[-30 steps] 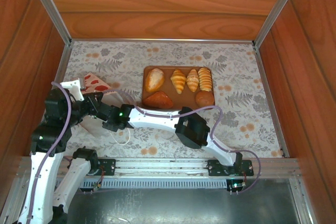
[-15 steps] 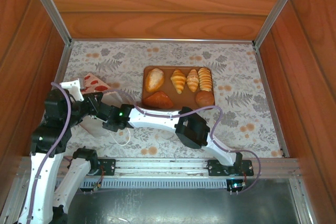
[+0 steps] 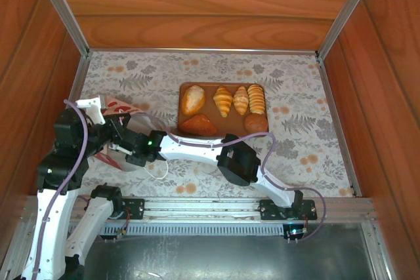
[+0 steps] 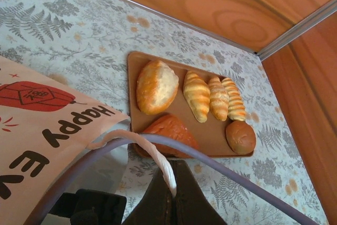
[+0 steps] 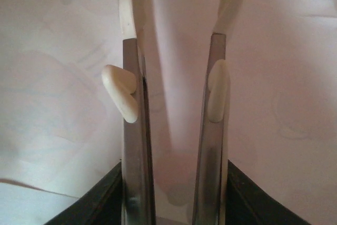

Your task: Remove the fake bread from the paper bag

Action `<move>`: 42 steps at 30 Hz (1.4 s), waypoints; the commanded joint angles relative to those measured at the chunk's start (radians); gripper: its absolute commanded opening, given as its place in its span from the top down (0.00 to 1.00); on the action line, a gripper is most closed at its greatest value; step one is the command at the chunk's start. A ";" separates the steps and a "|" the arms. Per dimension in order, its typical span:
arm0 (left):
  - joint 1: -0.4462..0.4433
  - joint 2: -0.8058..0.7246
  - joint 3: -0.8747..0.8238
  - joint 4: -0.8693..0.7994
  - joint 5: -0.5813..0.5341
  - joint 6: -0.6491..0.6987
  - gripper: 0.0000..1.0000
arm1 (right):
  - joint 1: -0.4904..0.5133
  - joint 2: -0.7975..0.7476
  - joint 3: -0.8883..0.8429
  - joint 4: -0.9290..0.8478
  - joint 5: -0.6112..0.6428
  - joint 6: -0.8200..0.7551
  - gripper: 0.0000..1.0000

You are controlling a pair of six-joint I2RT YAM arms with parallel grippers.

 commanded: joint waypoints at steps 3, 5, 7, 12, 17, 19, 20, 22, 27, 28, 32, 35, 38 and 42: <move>-0.005 -0.013 0.005 -0.002 0.034 -0.005 1.00 | -0.005 0.020 0.061 -0.004 -0.084 0.026 0.52; -0.006 -0.013 0.002 0.000 0.037 -0.008 1.00 | -0.003 0.046 0.093 -0.025 -0.046 0.015 0.52; -0.005 -0.012 0.001 0.001 0.041 -0.008 1.00 | -0.004 0.075 0.137 -0.057 -0.024 0.003 0.51; -0.005 -0.018 -0.003 0.002 0.033 -0.008 1.00 | -0.004 0.113 0.212 -0.108 -0.015 0.009 0.61; -0.006 -0.041 -0.030 0.001 -0.015 -0.010 1.00 | -0.007 0.075 0.190 -0.107 0.021 0.047 0.70; -0.005 -0.056 -0.046 0.001 -0.049 -0.016 1.00 | -0.009 0.045 0.170 -0.111 0.010 0.068 0.72; -0.006 -0.062 -0.053 0.001 -0.067 -0.019 1.00 | -0.012 0.030 0.157 -0.114 -0.003 0.081 0.72; -0.005 -0.074 -0.066 0.002 -0.104 -0.028 1.00 | -0.022 -0.007 0.120 -0.121 -0.049 0.125 0.73; -0.005 -0.078 -0.082 0.001 -0.173 -0.036 1.00 | -0.043 -0.114 -0.016 -0.096 -0.134 0.208 0.73; -0.005 -0.073 -0.081 0.001 -0.181 -0.037 1.00 | -0.046 -0.134 -0.039 -0.092 -0.154 0.221 0.73; -0.005 -0.049 -0.077 0.001 -0.181 -0.032 1.00 | -0.053 -0.186 -0.099 -0.086 -0.205 0.273 0.73; -0.005 -0.044 -0.074 0.001 -0.183 -0.028 1.00 | -0.059 -0.222 -0.147 -0.072 -0.246 0.318 0.74; -0.005 -0.054 -0.072 0.001 -0.188 -0.022 1.00 | -0.066 -0.250 -0.189 -0.060 -0.272 0.359 0.74; -0.005 -0.070 -0.077 0.001 -0.199 -0.026 1.00 | -0.072 -0.287 -0.227 -0.063 -0.320 0.388 0.73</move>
